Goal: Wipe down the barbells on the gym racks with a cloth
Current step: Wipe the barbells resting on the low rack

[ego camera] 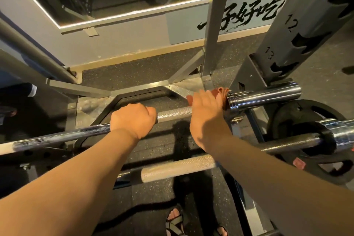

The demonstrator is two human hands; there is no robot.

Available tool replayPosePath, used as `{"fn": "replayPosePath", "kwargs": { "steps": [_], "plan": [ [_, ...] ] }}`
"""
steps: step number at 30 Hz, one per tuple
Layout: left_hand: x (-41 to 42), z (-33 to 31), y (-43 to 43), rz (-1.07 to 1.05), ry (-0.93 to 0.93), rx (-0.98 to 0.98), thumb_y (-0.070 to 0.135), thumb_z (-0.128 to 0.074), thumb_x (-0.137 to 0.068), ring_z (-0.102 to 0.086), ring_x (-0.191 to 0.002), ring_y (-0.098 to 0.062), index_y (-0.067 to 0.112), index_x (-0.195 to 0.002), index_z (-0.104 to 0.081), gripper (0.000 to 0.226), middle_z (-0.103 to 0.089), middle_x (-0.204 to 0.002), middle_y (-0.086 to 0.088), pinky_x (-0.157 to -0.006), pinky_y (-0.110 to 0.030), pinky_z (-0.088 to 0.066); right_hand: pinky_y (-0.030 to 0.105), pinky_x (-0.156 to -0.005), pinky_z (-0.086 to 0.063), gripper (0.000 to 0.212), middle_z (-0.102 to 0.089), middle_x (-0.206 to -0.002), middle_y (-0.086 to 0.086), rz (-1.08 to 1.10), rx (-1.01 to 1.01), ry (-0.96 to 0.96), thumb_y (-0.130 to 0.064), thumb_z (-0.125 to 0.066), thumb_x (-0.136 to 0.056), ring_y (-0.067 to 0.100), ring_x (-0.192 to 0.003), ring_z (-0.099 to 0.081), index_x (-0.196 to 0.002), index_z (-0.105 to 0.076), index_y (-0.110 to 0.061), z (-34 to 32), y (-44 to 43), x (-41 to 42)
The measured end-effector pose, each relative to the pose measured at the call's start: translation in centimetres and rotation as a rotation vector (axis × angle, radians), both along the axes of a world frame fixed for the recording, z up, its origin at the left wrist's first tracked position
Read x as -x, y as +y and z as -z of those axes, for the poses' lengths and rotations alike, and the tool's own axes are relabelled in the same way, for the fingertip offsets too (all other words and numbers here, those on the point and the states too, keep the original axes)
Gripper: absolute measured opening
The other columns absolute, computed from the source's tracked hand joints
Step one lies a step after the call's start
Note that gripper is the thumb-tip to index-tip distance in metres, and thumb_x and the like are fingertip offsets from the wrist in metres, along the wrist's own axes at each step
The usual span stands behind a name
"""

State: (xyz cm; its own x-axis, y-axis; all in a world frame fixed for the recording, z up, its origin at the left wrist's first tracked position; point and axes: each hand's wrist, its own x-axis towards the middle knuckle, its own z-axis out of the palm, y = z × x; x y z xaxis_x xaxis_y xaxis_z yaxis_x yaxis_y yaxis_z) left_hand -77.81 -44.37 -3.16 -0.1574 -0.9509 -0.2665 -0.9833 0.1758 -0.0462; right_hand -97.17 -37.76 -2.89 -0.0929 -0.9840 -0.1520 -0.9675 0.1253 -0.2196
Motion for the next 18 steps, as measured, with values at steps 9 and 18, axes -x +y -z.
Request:
{"fn": "replayPosePath", "kwargs": {
  "steps": [9,18],
  "plan": [
    [0.2,-0.5,0.3,-0.031,0.033,0.005,0.037,-0.03,-0.098,-0.051,-0.066,-0.021,0.019,-0.073,-0.06,0.042,-0.056,-0.071,-0.002,-0.059,-0.033,-0.038,0.042,-0.08,-0.043,0.027,-0.056,-0.09,0.01,-0.221,0.25,0.029,-0.022,-0.041,-0.106,0.028,-0.082,-0.052,-0.098,-0.062,-0.007,0.5,0.6,2.9],
    [0.7,-0.4,0.5,-0.092,0.06,0.059,0.039,-0.033,-0.098,-0.055,-0.069,-0.027,0.018,-0.066,-0.058,0.046,-0.052,-0.065,-0.002,-0.063,-0.033,-0.04,0.043,-0.127,0.004,0.05,-0.031,-0.158,0.006,-0.239,0.062,-0.219,-0.023,-0.034,-0.108,0.025,-0.15,-0.019,-0.156,-0.024,-0.013,-0.8,1.5,-3.1]
  ]
}}
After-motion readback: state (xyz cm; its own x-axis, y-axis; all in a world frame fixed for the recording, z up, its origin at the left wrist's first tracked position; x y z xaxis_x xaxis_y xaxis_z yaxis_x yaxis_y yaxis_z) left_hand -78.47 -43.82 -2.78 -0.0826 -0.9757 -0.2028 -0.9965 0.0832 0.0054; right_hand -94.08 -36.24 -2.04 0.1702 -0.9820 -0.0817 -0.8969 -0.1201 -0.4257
